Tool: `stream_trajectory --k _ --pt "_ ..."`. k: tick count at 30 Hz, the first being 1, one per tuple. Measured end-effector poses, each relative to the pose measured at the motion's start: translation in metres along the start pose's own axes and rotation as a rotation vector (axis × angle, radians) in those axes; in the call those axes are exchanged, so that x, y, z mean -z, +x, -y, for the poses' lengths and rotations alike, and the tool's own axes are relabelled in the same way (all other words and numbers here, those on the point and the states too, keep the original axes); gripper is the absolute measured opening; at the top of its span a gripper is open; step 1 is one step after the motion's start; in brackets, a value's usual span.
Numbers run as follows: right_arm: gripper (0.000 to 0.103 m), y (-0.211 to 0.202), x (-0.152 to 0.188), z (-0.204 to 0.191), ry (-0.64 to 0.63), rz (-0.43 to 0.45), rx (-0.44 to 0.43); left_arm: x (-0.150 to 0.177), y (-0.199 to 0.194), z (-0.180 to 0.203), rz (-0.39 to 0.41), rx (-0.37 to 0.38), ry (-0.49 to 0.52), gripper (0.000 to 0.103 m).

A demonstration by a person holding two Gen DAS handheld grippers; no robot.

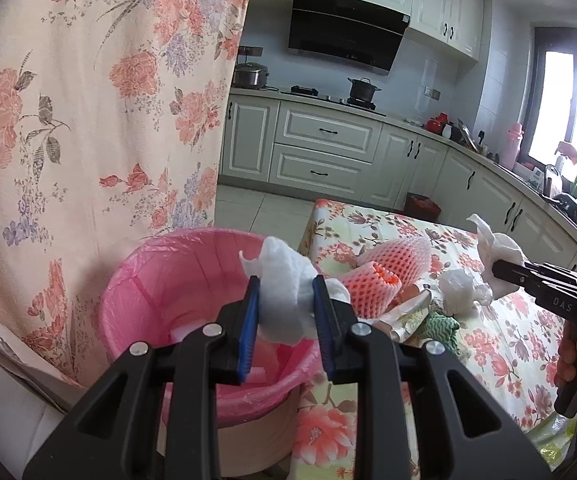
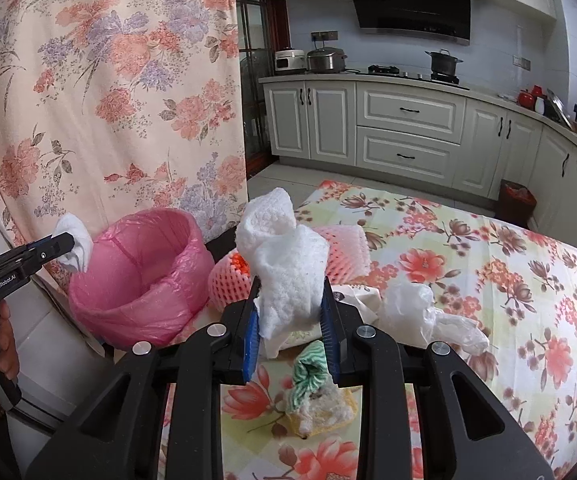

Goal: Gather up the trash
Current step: 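Carry the tissue with the right gripper over the pink wastebasket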

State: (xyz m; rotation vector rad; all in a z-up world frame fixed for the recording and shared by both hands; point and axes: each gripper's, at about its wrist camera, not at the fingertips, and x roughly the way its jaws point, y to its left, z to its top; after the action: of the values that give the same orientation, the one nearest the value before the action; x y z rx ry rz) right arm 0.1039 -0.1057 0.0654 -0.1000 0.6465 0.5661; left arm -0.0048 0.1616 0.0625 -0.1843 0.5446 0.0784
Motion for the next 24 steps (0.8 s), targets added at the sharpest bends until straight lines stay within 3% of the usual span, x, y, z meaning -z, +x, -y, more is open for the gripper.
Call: stream_trajectory --k 24 --pt "0.027 0.073 -0.040 -0.115 -0.134 -0.050 -0.177 -0.012 -0.013 -0.050 0.053 -0.111 -0.027 0.027"
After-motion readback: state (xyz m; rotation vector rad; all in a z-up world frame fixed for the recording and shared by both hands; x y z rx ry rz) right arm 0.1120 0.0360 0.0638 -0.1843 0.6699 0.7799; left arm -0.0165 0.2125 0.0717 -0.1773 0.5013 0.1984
